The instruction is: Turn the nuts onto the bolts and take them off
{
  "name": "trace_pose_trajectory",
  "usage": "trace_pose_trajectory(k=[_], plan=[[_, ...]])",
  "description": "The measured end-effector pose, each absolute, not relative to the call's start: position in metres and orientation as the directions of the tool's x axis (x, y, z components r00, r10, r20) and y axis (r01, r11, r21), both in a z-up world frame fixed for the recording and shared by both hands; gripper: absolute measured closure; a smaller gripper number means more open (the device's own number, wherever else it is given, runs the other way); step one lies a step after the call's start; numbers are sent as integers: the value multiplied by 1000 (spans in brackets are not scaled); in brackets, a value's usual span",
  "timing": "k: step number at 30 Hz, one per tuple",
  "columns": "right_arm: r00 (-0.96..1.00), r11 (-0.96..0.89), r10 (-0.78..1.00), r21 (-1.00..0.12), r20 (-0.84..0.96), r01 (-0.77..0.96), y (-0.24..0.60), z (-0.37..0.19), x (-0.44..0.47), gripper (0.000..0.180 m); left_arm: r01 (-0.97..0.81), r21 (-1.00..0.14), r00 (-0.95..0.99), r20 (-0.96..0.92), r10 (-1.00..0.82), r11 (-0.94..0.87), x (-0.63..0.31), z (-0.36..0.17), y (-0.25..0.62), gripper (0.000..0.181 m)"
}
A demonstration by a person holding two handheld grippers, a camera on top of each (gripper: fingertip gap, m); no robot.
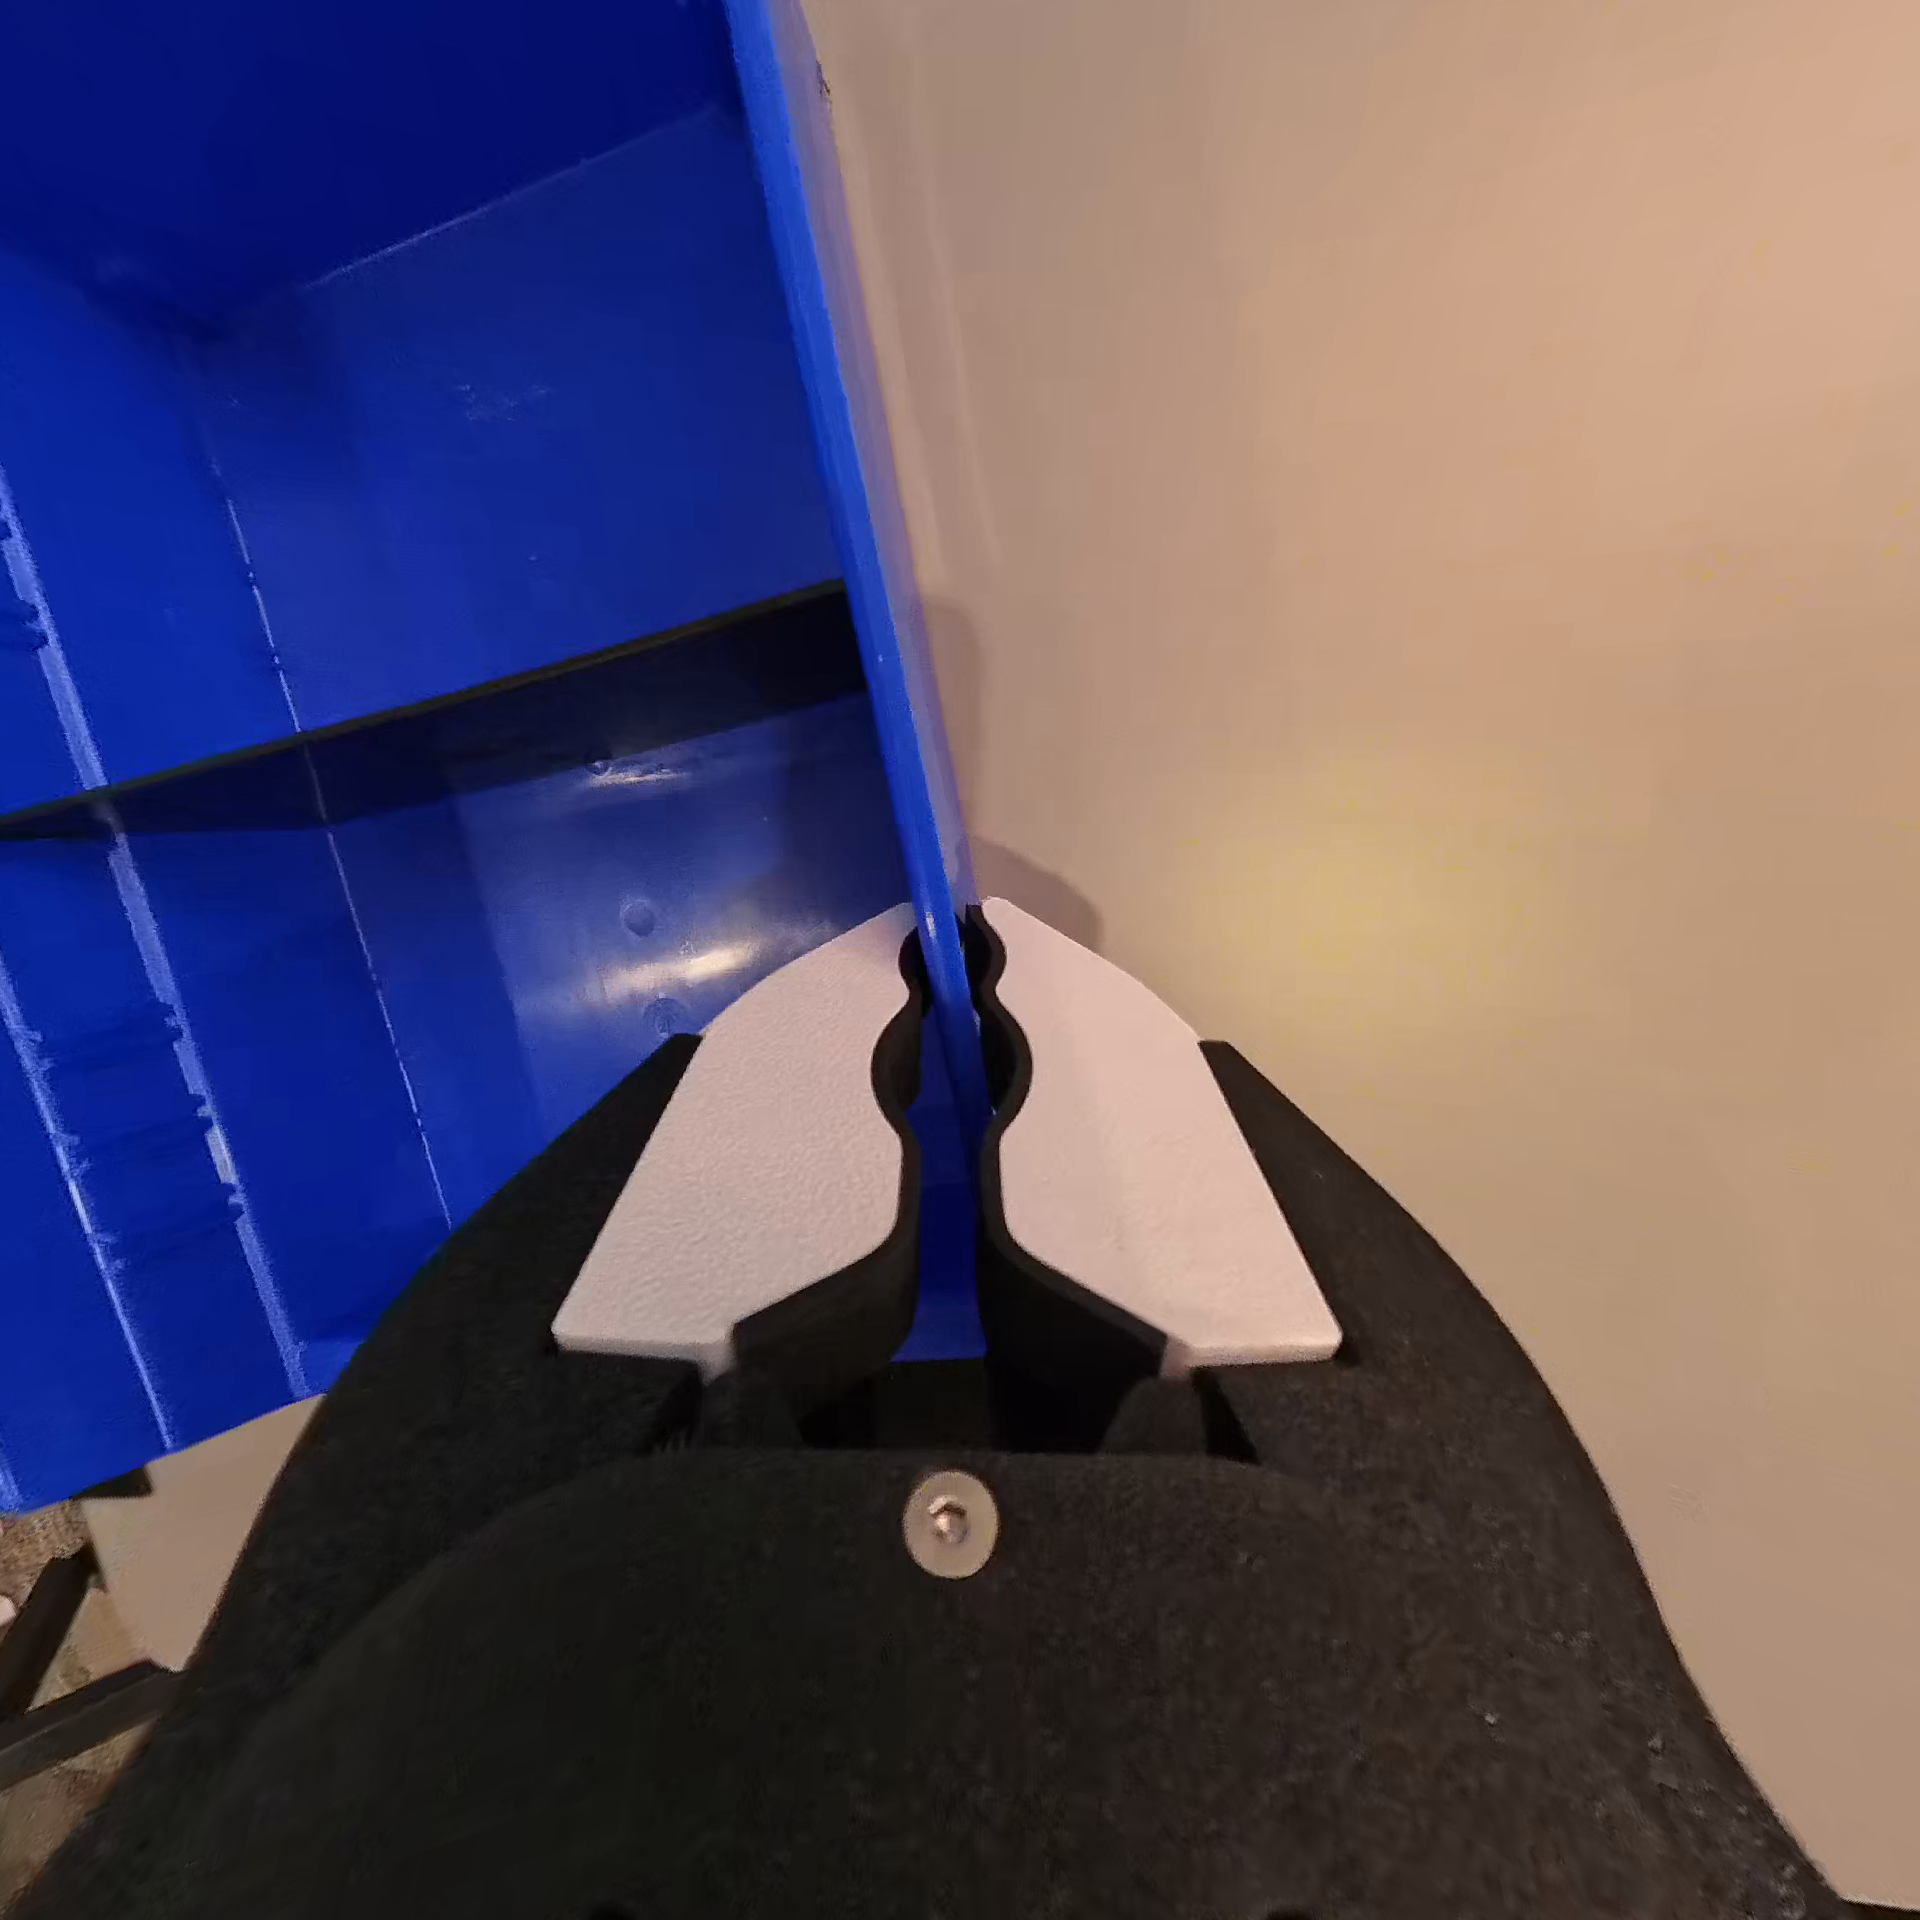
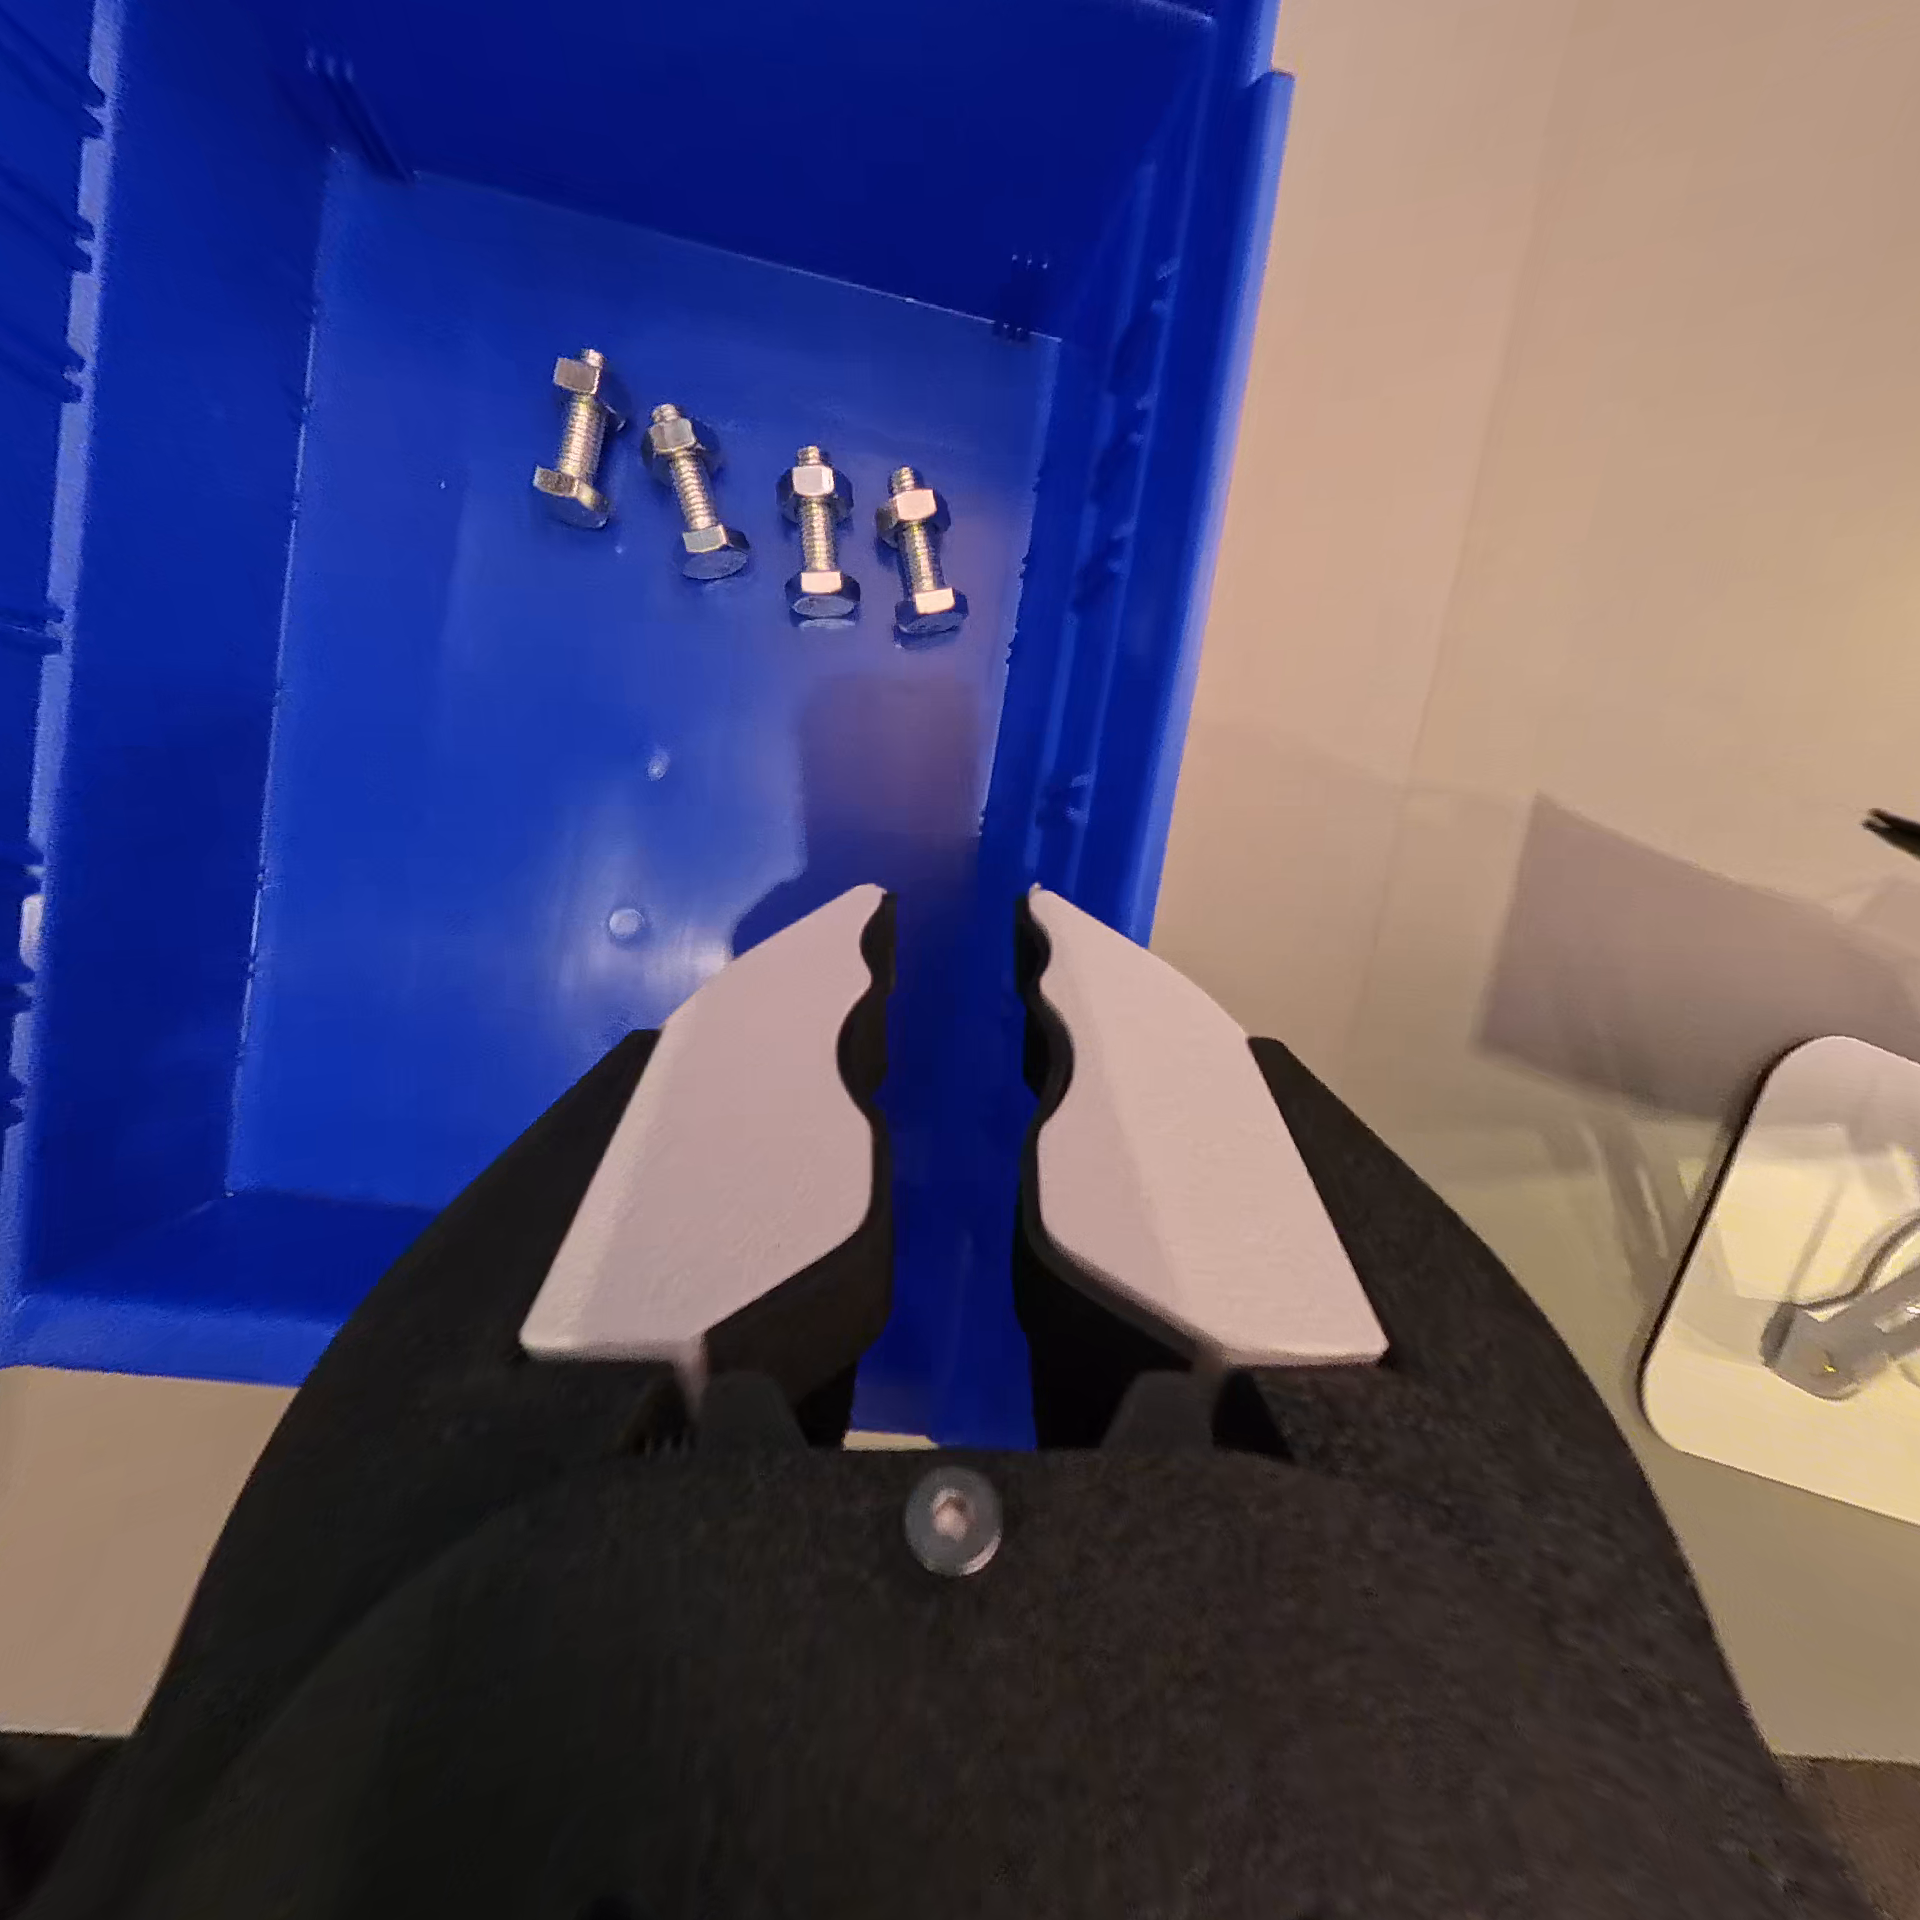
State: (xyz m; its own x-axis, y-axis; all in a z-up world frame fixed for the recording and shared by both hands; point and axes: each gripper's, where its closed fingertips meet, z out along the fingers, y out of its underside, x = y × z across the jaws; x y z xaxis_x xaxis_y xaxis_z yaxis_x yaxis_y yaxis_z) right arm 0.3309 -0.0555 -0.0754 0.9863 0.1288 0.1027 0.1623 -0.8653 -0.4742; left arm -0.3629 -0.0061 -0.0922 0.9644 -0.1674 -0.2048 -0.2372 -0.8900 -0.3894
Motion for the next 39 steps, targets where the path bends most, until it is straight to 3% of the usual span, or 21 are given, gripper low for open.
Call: trace_pose_trajectory(k=[9, 16, 22, 28, 34, 39], plan=[[971, -865, 72, -470, 228, 175, -51, -52, 360, 147, -340, -375, 937, -208, -279, -862, -283, -93, -14, 175], [998, -924, 39, -379, 40, 51, -50, -88, 354, 148, -369, -387, 928, -193, -317, -845, -224, -94, -24, 174], [999, -960, 25, -277, 29, 32, -49, -118, 355, 152, -399, -400, 917, -167, -362, -825, -176, -95, -35, 171], [999, -976, 24, -214, 42, 32, -48, -125, 357, 160, -451, -411, 888, -122, -443, -792, -116, -97, -47, 148], [986, -979, -66, -184, -151, -93, -50, -126, 345, 175, -506, -445, 844, -77, -531, -739, -78, -96, -58, 112], [973, -976, -101, -168, -207, -137, -52, -126, 341, 175, -418, -561, 846, 46, -531, -715, -88, -72, -56, 113]])
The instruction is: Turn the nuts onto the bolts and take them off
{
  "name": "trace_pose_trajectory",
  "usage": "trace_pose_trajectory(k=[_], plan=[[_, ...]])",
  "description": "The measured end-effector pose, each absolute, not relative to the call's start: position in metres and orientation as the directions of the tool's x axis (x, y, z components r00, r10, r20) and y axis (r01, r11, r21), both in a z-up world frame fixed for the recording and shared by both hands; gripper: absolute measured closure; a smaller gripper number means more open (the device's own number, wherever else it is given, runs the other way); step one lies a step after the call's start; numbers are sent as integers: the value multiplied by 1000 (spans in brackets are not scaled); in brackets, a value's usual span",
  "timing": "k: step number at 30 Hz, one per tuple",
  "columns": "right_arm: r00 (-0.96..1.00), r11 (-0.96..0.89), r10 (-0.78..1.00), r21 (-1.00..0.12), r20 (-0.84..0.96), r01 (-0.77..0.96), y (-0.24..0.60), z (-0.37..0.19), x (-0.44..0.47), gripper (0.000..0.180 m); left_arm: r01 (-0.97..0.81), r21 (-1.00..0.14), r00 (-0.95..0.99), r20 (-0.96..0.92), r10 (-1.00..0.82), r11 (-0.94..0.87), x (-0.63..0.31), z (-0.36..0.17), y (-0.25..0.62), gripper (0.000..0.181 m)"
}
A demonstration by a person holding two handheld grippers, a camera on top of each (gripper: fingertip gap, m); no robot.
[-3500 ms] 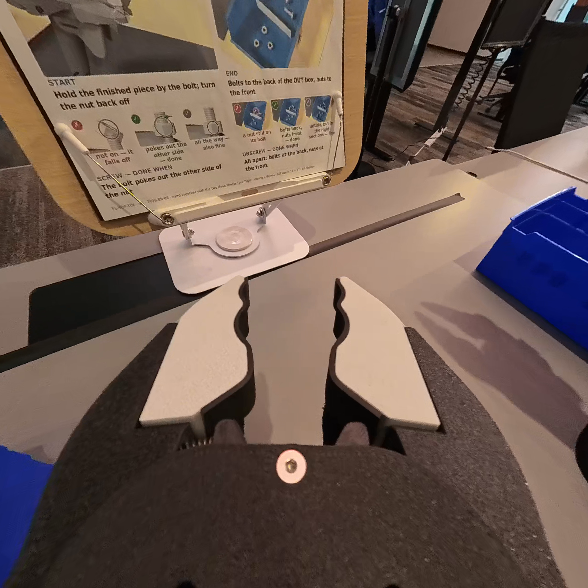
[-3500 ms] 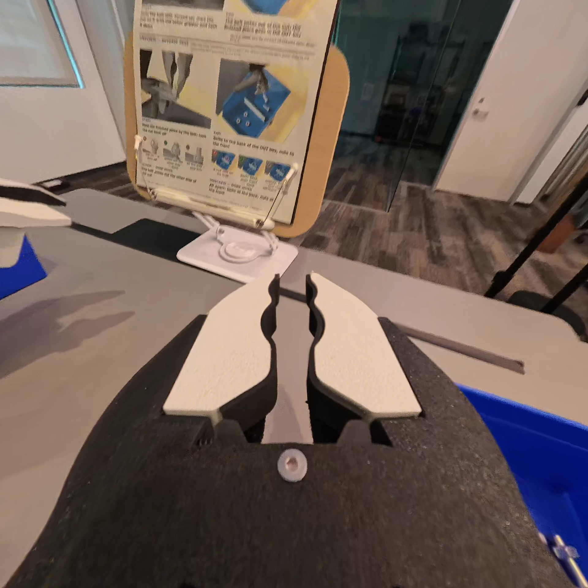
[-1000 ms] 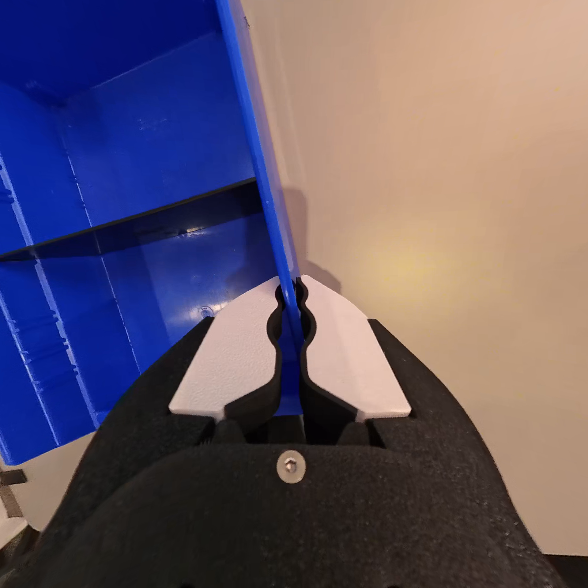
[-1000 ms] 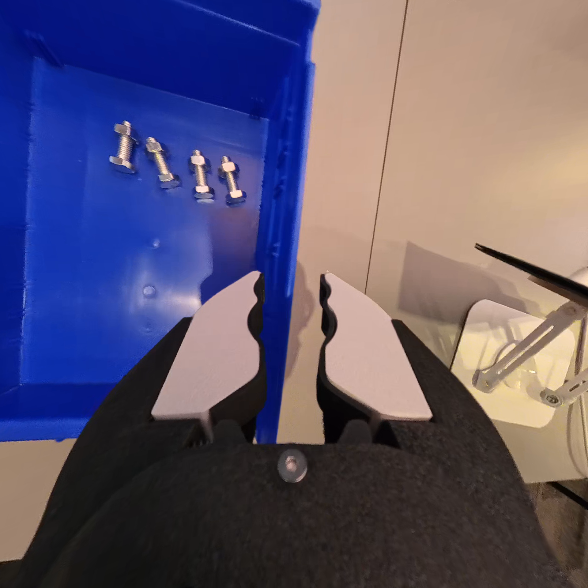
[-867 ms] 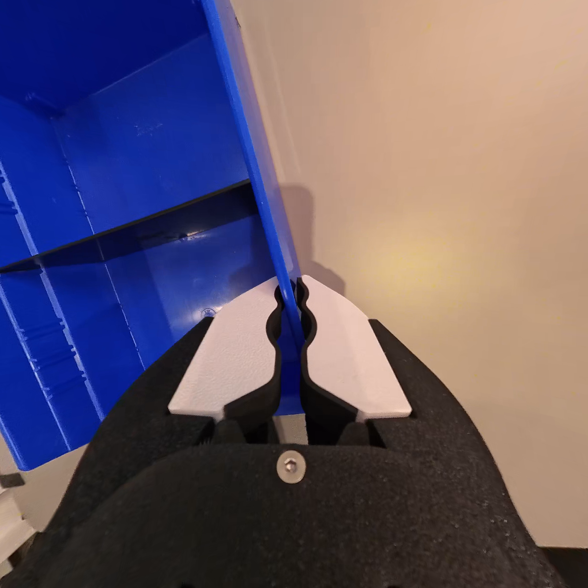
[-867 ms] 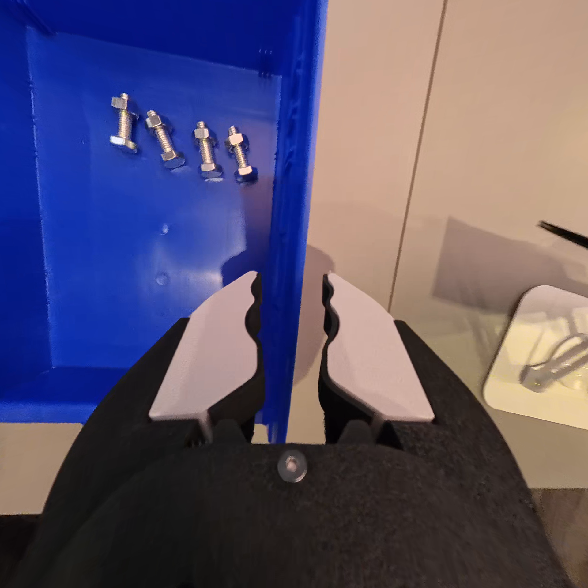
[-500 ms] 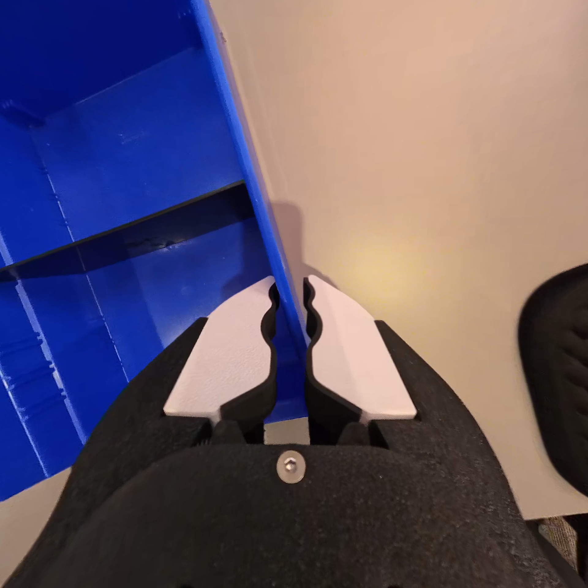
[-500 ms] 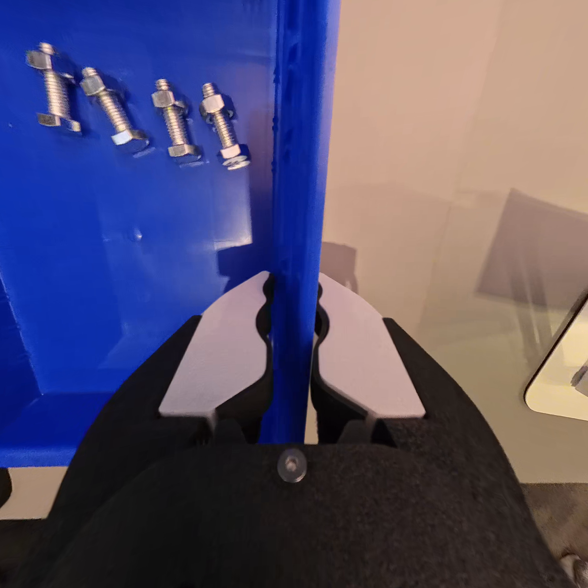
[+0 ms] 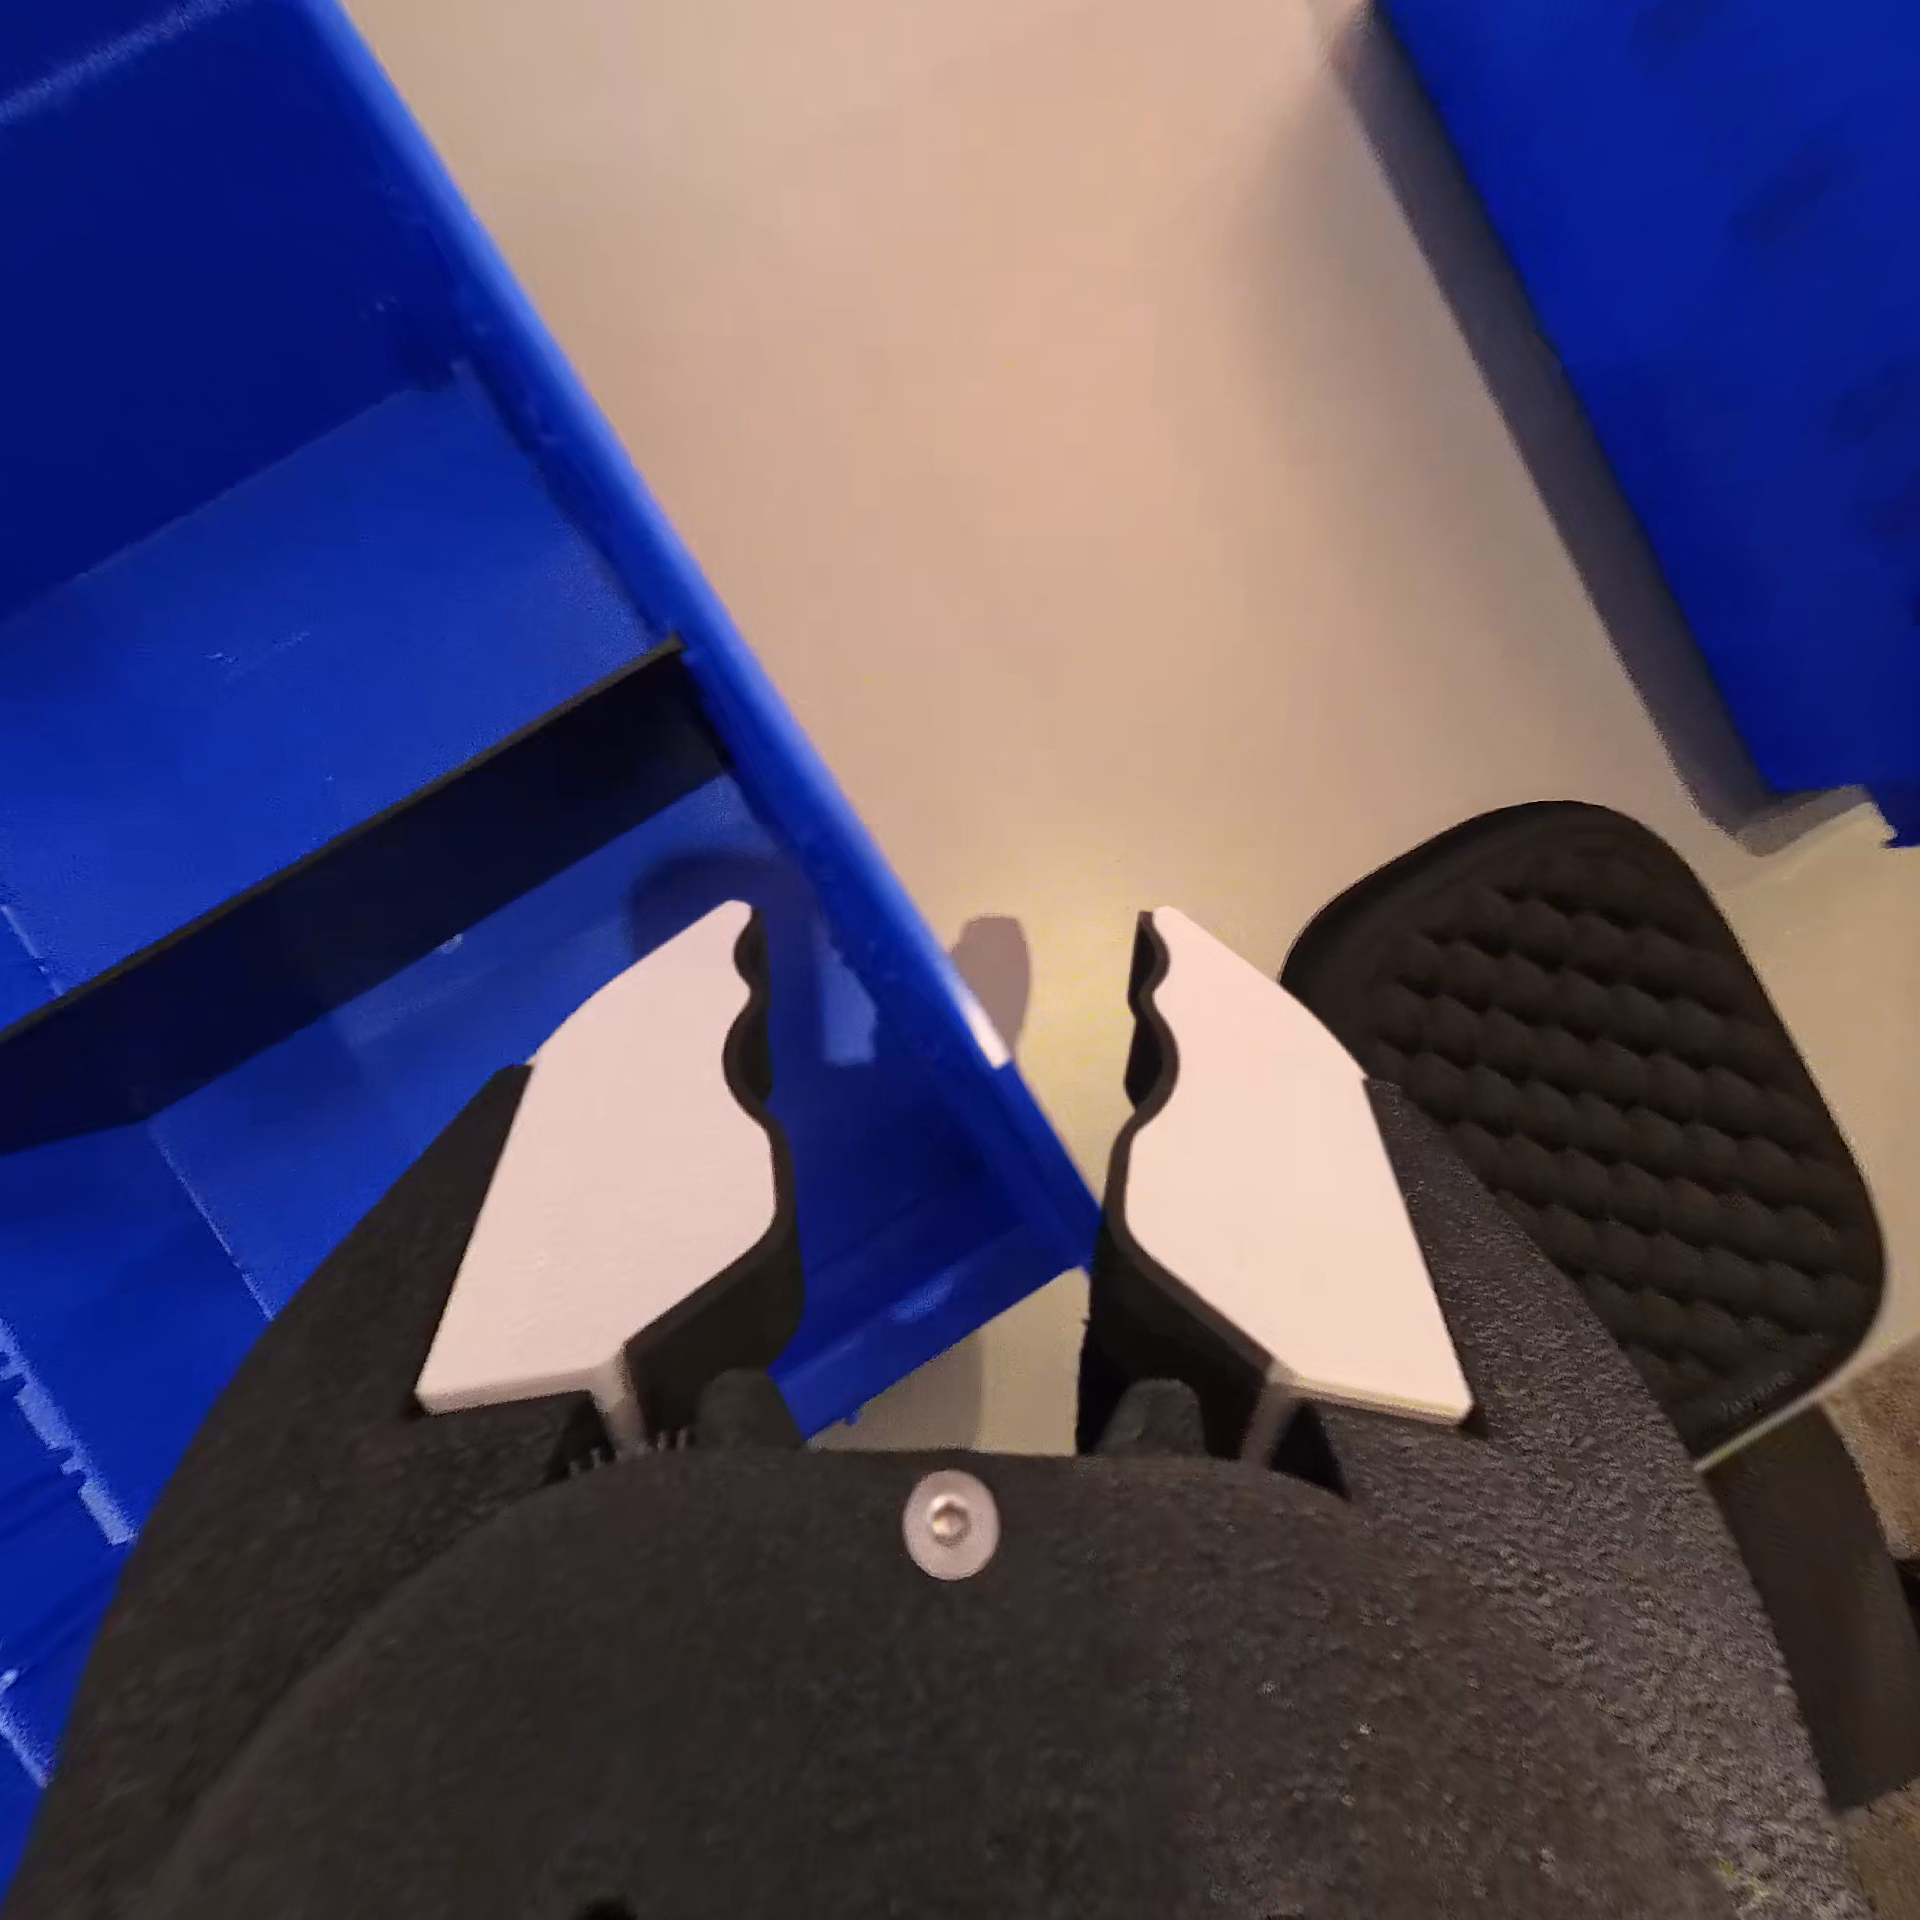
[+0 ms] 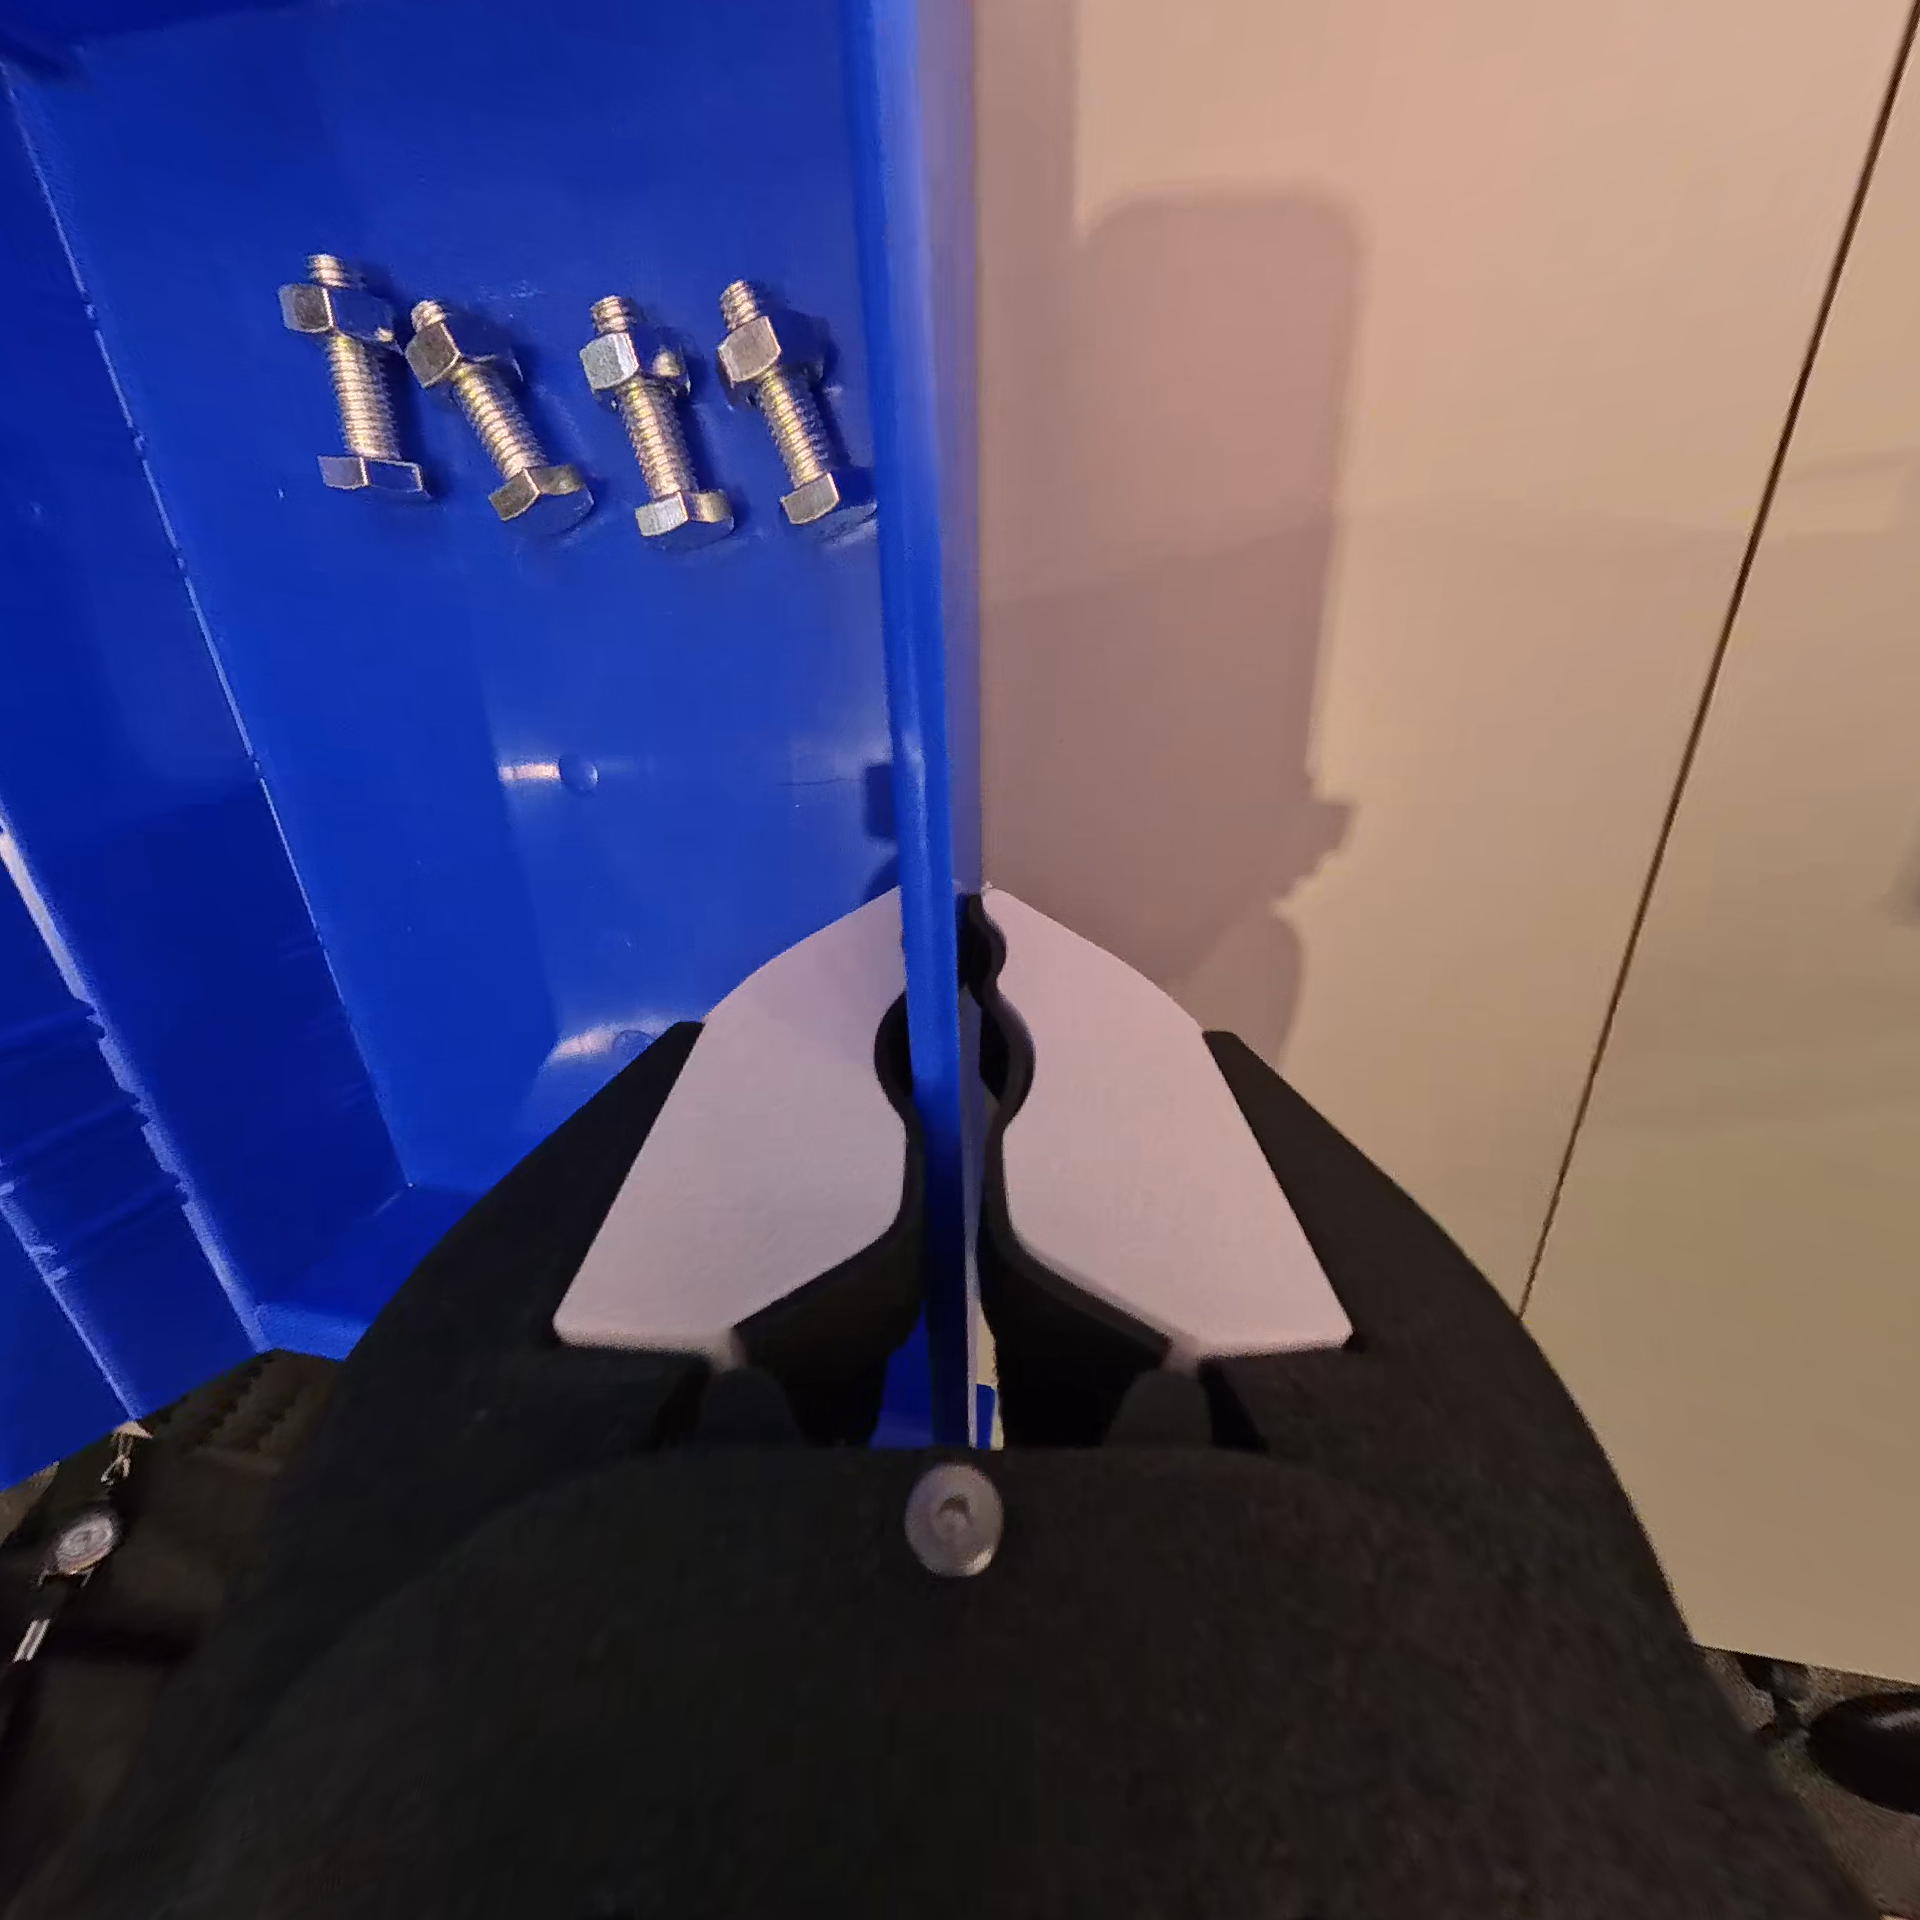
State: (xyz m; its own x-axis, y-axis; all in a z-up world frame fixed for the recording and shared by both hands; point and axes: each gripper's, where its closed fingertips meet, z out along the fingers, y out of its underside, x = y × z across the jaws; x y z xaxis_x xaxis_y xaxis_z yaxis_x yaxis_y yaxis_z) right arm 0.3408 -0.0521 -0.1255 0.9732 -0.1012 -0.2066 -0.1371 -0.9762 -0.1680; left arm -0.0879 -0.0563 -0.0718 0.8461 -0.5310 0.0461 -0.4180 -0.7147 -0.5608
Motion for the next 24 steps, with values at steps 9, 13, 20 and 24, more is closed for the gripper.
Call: trace_pose_trajectory(k=[9, 13, 20, 24], plan=[[964, -977, -138, -130, -227, -171, -56, -117, 332, 175, -230, -704, 891, 125, -436, -672, -194, -20, -58, 120], [975, -980, -124, -130, -184, -150, -56, -104, 324, 174, -133, -748, 912, 165, -376, -650, -244, -13, -63, 122], [987, -991, -55, -113, -152, -73, -50, -75, 280, 175, -26, -745, 926, 233, -296, -666, -309, -30, -74, 125], [987, -989, 4, -146, -164, -21, -36, -41, 239, 175, 15, -721, 927, 270, -261, -693, -332, -46, -79, 126]])
